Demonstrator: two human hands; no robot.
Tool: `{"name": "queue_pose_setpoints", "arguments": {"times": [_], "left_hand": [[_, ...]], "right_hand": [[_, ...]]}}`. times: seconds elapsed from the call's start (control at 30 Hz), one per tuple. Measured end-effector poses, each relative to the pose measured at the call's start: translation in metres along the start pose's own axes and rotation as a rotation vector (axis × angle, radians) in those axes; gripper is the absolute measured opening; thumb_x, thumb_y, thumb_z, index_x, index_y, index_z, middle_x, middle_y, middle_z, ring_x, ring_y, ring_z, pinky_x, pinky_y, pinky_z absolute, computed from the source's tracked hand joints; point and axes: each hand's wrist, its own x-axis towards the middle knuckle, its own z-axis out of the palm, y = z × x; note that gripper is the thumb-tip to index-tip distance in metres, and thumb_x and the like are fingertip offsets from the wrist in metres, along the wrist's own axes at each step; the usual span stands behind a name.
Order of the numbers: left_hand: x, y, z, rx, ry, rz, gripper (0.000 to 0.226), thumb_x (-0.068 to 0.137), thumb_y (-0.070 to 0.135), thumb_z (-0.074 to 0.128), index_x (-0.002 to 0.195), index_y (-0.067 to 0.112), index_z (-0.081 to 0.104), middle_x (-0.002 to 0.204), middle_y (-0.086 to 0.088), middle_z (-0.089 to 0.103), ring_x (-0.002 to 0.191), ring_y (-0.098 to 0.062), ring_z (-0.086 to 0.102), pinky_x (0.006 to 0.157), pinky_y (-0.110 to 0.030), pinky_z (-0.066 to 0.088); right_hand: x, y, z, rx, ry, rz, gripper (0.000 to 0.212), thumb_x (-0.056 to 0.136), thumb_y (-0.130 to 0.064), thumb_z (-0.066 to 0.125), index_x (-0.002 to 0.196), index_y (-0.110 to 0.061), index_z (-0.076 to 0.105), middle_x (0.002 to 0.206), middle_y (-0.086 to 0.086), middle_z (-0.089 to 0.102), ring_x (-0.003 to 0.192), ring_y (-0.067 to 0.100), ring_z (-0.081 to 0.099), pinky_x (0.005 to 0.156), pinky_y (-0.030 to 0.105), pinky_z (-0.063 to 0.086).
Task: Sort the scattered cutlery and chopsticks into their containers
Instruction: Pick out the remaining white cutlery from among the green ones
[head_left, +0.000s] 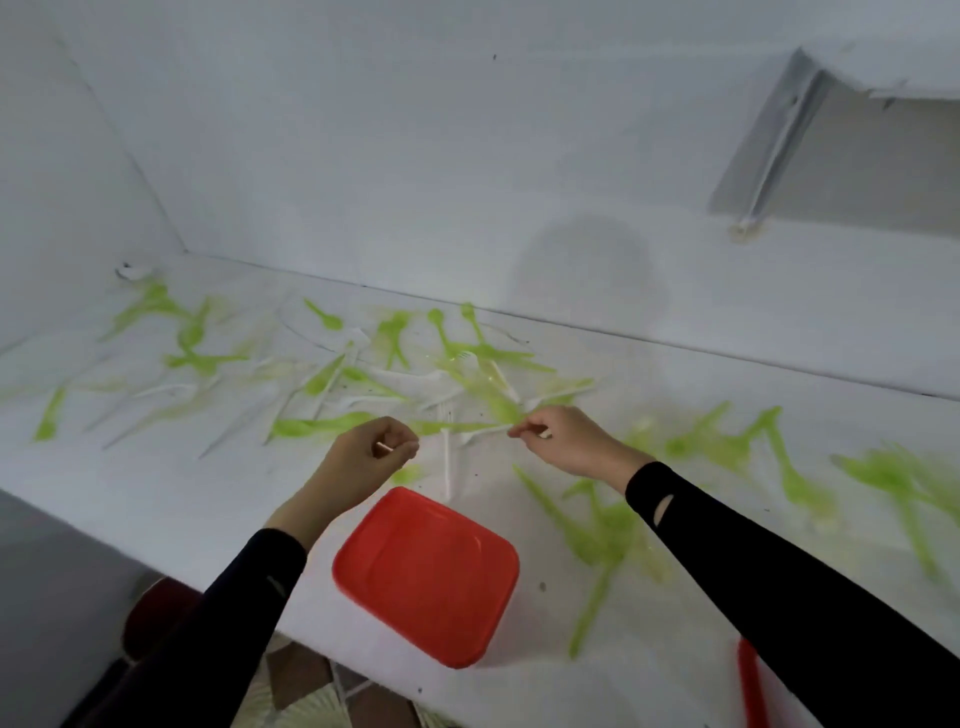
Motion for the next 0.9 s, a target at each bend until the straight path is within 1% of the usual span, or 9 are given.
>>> {"name": "queue_pose_setpoints", "arguments": {"times": [0.1, 0.17, 0.27, 0.4, 0.57, 0.63, 0.73, 0.83, 0.9], "left_hand": [[0.012, -0.036, -0.023, 0.030, -0.028, -0.059, 0.007, 0.089, 0.020, 0.070, 0.085, 0.025, 0.069, 0.086, 0.002, 0.071, 0.072, -0.019, 0.067, 0.070, -0.031, 0.052], [0.018, -0.049, -0.029, 0.051, -0.075, -0.065, 0.009, 0.090, 0.019, 0.068, 0.086, 0.026, 0.070, 0.087, 0.006, 0.072, 0.070, -0.010, 0.066, 0.070, -0.025, 0.052], [0.032, -0.062, -0.037, 0.098, -0.104, -0.041, 0.010, 0.091, 0.021, 0.067, 0.087, 0.029, 0.070, 0.083, 0.011, 0.072, 0.068, -0.001, 0.063, 0.068, -0.020, 0.050], [0.054, -0.064, -0.026, 0.168, -0.123, 0.001, 0.006, 0.092, 0.030, 0.064, 0.091, 0.031, 0.070, 0.081, 0.014, 0.071, 0.070, 0.001, 0.062, 0.069, -0.024, 0.051], [0.100, -0.058, 0.006, 0.169, -0.061, -0.002, 0.023, 0.093, 0.034, 0.061, 0.115, 0.026, 0.062, 0.087, 0.007, 0.067, 0.075, -0.016, 0.064, 0.072, -0.033, 0.053], [0.118, -0.056, 0.023, 0.215, -0.082, -0.024, 0.031, 0.094, 0.038, 0.060, 0.118, 0.018, 0.062, 0.095, 0.003, 0.066, 0.087, -0.019, 0.063, 0.079, -0.033, 0.051], [0.137, -0.054, 0.043, 0.302, -0.110, -0.059, 0.043, 0.090, 0.053, 0.059, 0.113, 0.017, 0.063, 0.106, 0.001, 0.064, 0.100, -0.019, 0.062, 0.086, -0.034, 0.049], [0.151, -0.045, 0.055, 0.391, -0.088, -0.056, 0.048, 0.085, 0.065, 0.057, 0.107, 0.023, 0.062, 0.103, 0.004, 0.061, 0.096, -0.018, 0.061, 0.082, -0.034, 0.049], [0.157, -0.040, 0.060, 0.394, -0.053, -0.038, 0.046, 0.085, 0.067, 0.055, 0.099, 0.024, 0.061, 0.099, 0.004, 0.059, 0.093, -0.019, 0.060, 0.077, -0.033, 0.046]], "right_hand": [[0.030, -0.022, 0.035, -0.082, -0.024, 0.009, 0.026, 0.098, -0.022, 0.051, 0.109, -0.011, 0.073, 0.119, -0.001, 0.069, 0.110, 0.016, 0.063, 0.091, 0.025, 0.046], [0.042, -0.028, 0.054, -0.180, 0.023, 0.016, 0.030, 0.100, -0.026, 0.049, 0.107, -0.007, 0.071, 0.115, 0.004, 0.069, 0.107, 0.022, 0.064, 0.090, 0.032, 0.050], [0.063, -0.030, 0.076, -0.446, 0.127, -0.016, 0.029, 0.100, -0.021, 0.044, 0.117, -0.014, 0.067, 0.118, 0.001, 0.063, 0.111, 0.022, 0.056, 0.088, 0.033, 0.047], [0.078, -0.019, 0.085, -0.616, 0.084, -0.009, 0.034, 0.098, -0.012, 0.043, 0.129, -0.017, 0.057, 0.125, 0.002, 0.056, 0.115, 0.024, 0.052, 0.094, 0.034, 0.038], [0.079, -0.007, 0.079, -0.501, -0.016, 0.012, 0.031, 0.098, -0.011, 0.050, 0.128, -0.016, 0.057, 0.126, 0.002, 0.055, 0.118, 0.022, 0.051, 0.097, 0.032, 0.042], [0.076, -0.004, 0.066, -0.433, -0.052, 0.082, 0.033, 0.097, -0.009, 0.052, 0.128, -0.016, 0.057, 0.127, 0.004, 0.054, 0.119, 0.023, 0.053, 0.096, 0.036, 0.045], [0.073, 0.003, 0.042, -0.442, -0.080, 0.198, 0.040, 0.095, -0.004, 0.049, 0.131, -0.018, 0.055, 0.129, 0.009, 0.053, 0.116, 0.030, 0.056, 0.093, 0.036, 0.047], [0.070, 0.009, 0.018, -0.460, -0.099, 0.295, 0.047, 0.093, -0.001, 0.045, 0.135, -0.022, 0.047, 0.129, 0.010, 0.050, 0.112, 0.032, 0.056, 0.086, 0.033, 0.044], [0.071, 0.011, 0.006, -0.537, -0.087, 0.348, 0.046, 0.093, -0.005, 0.044, 0.134, -0.024, 0.045, 0.129, 0.008, 0.051, 0.113, 0.031, 0.057, 0.088, 0.035, 0.043]]}}
